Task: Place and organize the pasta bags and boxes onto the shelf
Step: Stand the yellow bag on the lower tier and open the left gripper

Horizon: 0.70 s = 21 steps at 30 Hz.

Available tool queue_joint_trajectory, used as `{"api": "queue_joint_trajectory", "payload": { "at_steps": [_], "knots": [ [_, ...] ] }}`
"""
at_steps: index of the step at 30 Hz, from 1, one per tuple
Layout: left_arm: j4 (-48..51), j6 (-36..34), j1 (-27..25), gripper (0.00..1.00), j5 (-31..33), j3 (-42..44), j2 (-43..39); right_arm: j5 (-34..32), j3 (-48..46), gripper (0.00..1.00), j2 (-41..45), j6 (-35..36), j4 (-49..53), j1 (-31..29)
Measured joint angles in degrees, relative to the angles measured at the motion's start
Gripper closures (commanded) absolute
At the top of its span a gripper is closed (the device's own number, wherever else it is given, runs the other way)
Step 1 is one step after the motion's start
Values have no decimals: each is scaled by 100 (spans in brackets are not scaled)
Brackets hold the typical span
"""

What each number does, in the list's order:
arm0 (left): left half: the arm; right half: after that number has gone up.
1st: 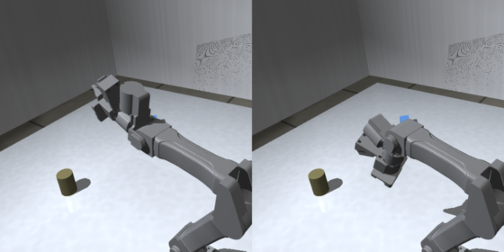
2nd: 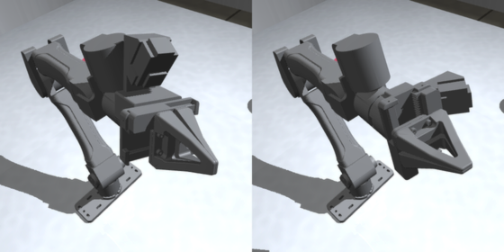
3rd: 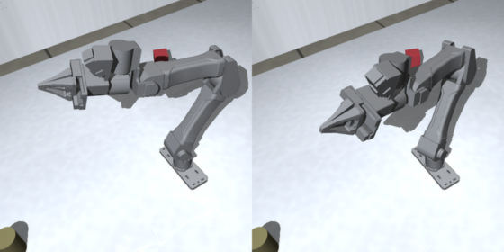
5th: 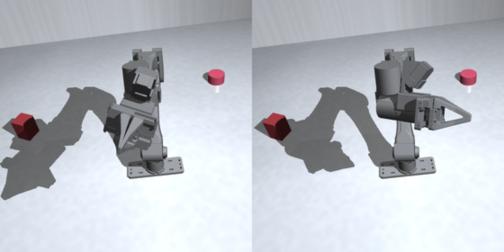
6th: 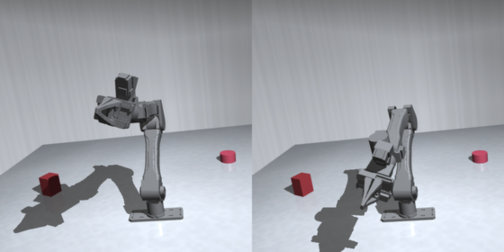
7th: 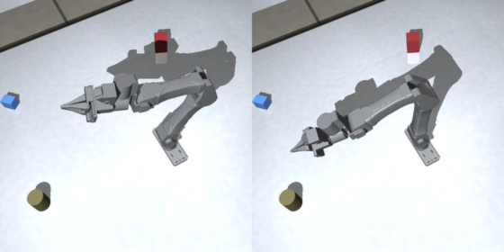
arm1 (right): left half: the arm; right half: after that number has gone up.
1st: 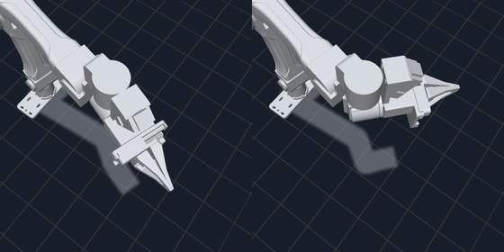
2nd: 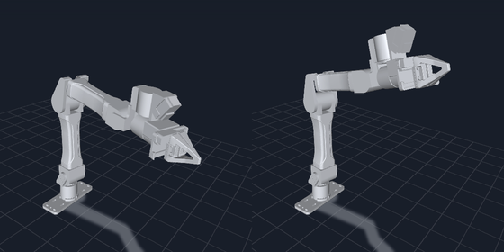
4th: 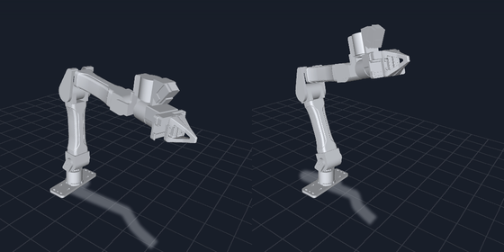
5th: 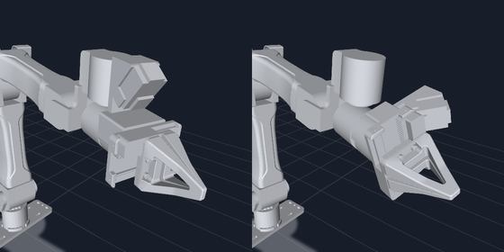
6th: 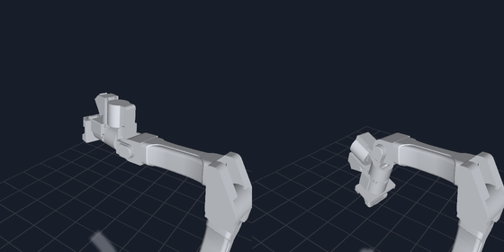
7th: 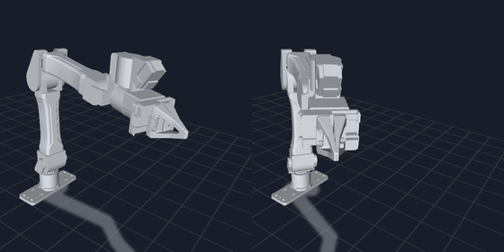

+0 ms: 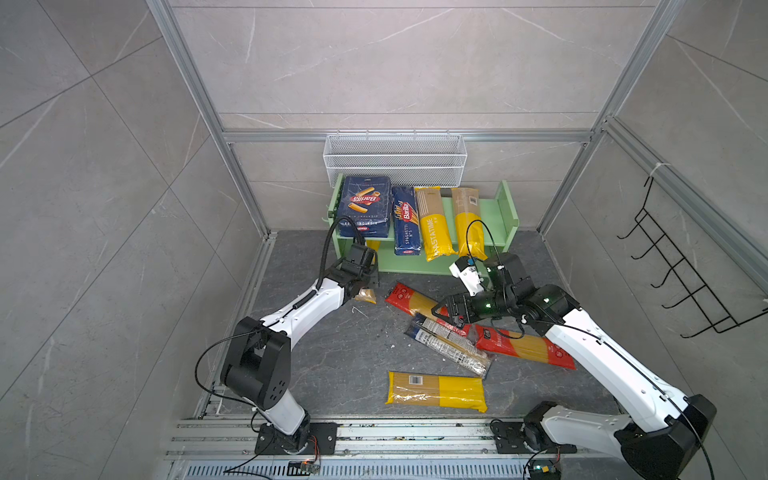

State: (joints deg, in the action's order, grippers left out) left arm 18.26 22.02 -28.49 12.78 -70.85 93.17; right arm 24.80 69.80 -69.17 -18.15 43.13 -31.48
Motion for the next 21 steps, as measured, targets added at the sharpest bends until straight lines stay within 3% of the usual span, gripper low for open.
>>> {"api": "queue_joint_trajectory", "payload": {
  "at_steps": [3,5,21],
  "knots": [
    [2,-2,2,54,-17,0,0,0,2,12,-4,0,2,0],
    [2,-7,4,44,-37,0,0,2,2,12,-7,0,0,0],
    [-50,-15,15,32,-101,0,-111,4,31,12,-7,0,37,0]
  ]
}}
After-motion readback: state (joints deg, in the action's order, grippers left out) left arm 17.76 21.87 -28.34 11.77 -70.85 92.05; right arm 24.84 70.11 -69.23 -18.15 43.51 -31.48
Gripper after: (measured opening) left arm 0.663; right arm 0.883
